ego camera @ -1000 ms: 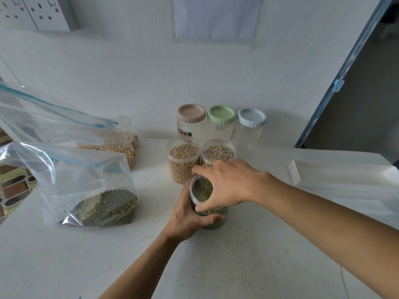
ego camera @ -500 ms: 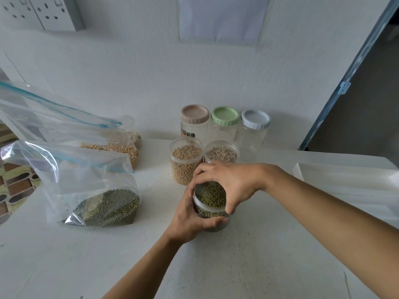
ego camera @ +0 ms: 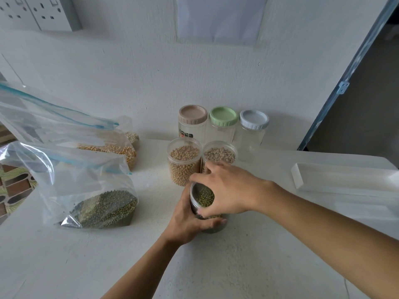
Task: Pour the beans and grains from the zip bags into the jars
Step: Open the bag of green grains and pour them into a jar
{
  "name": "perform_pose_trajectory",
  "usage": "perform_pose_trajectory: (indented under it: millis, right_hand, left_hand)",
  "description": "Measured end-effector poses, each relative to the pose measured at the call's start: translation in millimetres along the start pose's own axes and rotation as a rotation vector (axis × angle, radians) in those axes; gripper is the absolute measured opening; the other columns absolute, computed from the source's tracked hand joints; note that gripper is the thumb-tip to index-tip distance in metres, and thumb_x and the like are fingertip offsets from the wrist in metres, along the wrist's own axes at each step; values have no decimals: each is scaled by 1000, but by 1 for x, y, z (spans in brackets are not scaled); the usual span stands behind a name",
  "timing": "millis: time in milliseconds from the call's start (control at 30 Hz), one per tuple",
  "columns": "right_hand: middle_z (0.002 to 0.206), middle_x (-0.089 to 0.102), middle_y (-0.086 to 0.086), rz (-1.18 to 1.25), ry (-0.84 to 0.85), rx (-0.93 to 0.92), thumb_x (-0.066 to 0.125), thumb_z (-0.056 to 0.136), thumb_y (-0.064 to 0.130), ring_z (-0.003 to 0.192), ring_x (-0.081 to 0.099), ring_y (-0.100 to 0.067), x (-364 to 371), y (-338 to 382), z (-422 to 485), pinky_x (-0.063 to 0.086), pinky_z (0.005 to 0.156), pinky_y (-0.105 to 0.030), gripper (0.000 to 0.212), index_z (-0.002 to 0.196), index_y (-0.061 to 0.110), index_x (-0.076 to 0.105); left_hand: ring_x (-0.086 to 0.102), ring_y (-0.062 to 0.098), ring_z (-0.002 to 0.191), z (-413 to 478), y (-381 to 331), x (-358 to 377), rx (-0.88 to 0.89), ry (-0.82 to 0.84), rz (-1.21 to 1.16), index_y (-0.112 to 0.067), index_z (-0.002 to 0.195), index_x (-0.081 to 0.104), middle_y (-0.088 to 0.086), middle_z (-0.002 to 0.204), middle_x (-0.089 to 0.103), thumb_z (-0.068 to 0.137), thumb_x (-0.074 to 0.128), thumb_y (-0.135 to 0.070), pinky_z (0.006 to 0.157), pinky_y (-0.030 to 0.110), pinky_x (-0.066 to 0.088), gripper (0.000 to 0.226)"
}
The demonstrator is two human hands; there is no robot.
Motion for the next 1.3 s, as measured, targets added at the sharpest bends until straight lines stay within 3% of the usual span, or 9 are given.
perform_pose_trajectory:
  millis: [267,400,567,767,933,1033,1133,1200,1300]
  right_hand:
    - [126,43,13,262,28,-235,92,58,30,120,40,-8,-18,-1,0,41,103,-35,75,123,38,56]
    - [128,45,14,212,67,-235,93,59,37,120,40,-7,-15,-4,4,42,104,-35,79,130,42,56]
    - [123,46,9,148,93,-182,88,63,50,115,44,-11,-7,-4,10,47,98,-39,78,132,46,52]
    - [115,56,-3,-84,54,26,42,85,85,106,59,-24,-14,-8,5,49,82,-41,73,130,28,48]
    - [75,57,-2,-285,-55,169,17,80,94,72,57,-23,-25,-20,-4,45,66,-39,91,93,14,58]
    - [108,63,-2,-233,-67,143,24,73,100,97,61,-24,-24,-23,-9,49,83,-41,95,118,22,57]
    - [140,46,7,64,54,-27,56,78,84,129,44,-15,-12,-16,-10,42,104,-36,84,149,45,36]
    - [144,42,8,95,92,-90,67,80,72,133,37,-14,-6,-14,-9,37,110,-35,80,150,51,34]
    - [137,43,2,45,32,-8,60,78,81,127,40,-20,-2,-16,-8,43,104,-41,79,146,49,37]
  left_hand:
    - [54,32,132,3,-1,0,4,2,-3,-10,145,41,9,137,59,65,95,-6,112,46,45,96]
    - [53,34,133,3,4,-1,0,6,7,-7,145,42,12,138,58,64,95,-5,113,52,43,97]
    - [56,30,130,1,4,-2,-19,-6,1,-12,142,44,8,134,61,65,93,-1,110,44,48,92]
    - [54,30,134,1,8,0,-2,31,-5,-9,148,38,10,140,58,66,89,9,110,47,47,98]
    - [54,25,134,1,7,-1,-8,24,12,-15,147,40,3,140,59,65,92,2,109,37,48,99]
    - [53,24,135,1,5,0,11,39,24,-14,148,39,2,141,58,65,93,-1,108,34,47,100]
    - [54,22,134,1,4,-1,18,32,31,-13,147,39,-1,138,59,64,94,0,107,29,47,100]
    - [53,21,135,1,5,0,12,36,33,-14,146,40,1,139,58,64,95,-3,110,33,47,100]
    - [53,21,135,1,2,-1,3,31,43,-17,147,40,0,140,58,65,97,-20,112,41,46,100]
Point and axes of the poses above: each hand's wrist, its own z-axis towards the middle knuckle, its own x-axis out of the palm, y = z × x, the point moved 7 cm from there along z, towards the middle knuckle
